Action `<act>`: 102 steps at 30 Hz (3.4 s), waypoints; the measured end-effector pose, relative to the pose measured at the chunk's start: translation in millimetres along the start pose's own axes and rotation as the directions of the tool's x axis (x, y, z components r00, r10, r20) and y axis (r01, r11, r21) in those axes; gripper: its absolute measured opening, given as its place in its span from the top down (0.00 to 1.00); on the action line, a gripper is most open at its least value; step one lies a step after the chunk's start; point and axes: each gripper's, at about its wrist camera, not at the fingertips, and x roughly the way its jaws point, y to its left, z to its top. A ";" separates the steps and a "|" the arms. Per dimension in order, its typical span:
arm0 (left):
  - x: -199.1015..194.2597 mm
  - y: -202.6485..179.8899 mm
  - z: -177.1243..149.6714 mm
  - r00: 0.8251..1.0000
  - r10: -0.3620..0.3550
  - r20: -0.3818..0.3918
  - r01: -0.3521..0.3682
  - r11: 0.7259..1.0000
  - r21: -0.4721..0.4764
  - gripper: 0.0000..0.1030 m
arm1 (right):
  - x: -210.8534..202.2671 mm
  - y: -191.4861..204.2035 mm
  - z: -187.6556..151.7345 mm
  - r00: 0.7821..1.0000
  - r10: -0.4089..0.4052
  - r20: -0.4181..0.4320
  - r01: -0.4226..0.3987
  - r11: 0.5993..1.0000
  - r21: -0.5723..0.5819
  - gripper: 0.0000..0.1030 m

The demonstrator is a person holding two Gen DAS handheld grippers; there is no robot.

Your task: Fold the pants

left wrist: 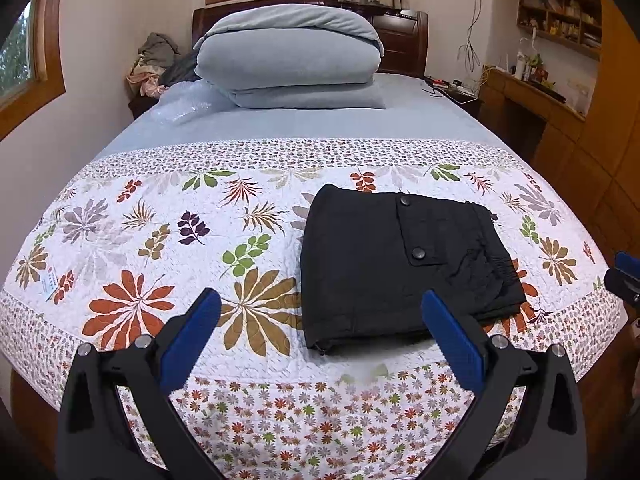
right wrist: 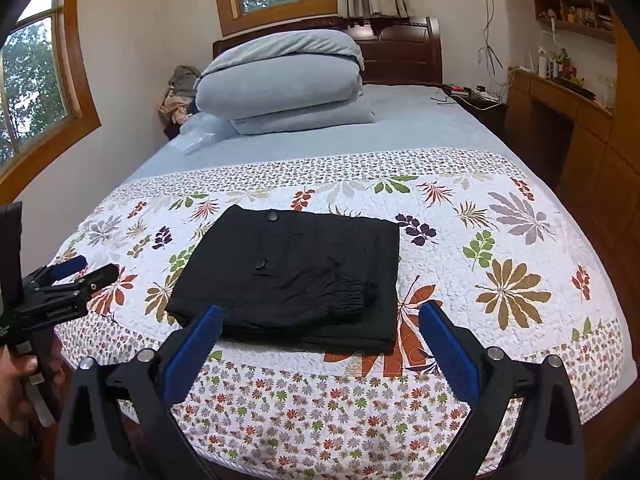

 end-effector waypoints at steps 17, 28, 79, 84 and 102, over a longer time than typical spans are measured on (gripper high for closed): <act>4.0 5.5 -2.3 1.000 -0.026 0.003 0.026 0.999 -0.026 0.02 | 3.3 11.9 -4.1 1.000 -0.016 0.006 0.016 0.996 -0.087 0.03; -9.0 -3.5 -6.9 0.990 0.095 0.104 -0.099 0.994 0.038 0.02 | 4.7 11.8 -4.5 1.000 -0.021 0.006 0.022 0.995 -0.099 0.03; 3.7 1.4 -8.1 1.000 0.003 0.009 -0.004 1.000 0.013 0.02 | 8.2 7.5 -4.5 0.999 -0.045 0.011 0.046 0.996 -0.081 0.03; 3.4 1.2 -7.8 1.000 0.004 0.008 -0.004 1.000 0.014 0.02 | 7.4 7.6 -4.6 0.999 -0.044 0.014 0.045 0.995 -0.084 0.03; 5.9 4.7 -6.1 1.000 -0.023 -0.011 0.023 1.000 -0.014 0.02 | 8.7 8.4 -4.4 0.999 -0.050 0.005 0.050 0.995 -0.083 0.03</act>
